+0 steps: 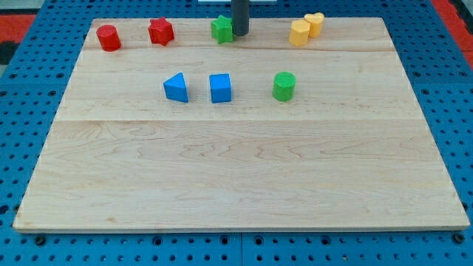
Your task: Move the green star and green circle to the top center
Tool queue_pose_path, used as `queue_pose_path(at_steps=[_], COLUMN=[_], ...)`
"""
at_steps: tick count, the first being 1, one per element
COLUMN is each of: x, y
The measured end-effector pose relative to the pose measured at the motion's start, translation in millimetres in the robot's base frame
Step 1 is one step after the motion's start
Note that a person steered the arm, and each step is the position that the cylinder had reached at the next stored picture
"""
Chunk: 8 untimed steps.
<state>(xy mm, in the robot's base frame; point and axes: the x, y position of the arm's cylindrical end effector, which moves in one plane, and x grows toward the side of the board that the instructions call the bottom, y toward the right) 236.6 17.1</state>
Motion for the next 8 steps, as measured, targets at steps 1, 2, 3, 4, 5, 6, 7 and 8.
queue_pose_path(at_steps=[1,2,3,4,5,6,7,8], x=[57,93,138,160,132,114,77,73], y=[48,102,86,31,-32,-45,-68,-98])
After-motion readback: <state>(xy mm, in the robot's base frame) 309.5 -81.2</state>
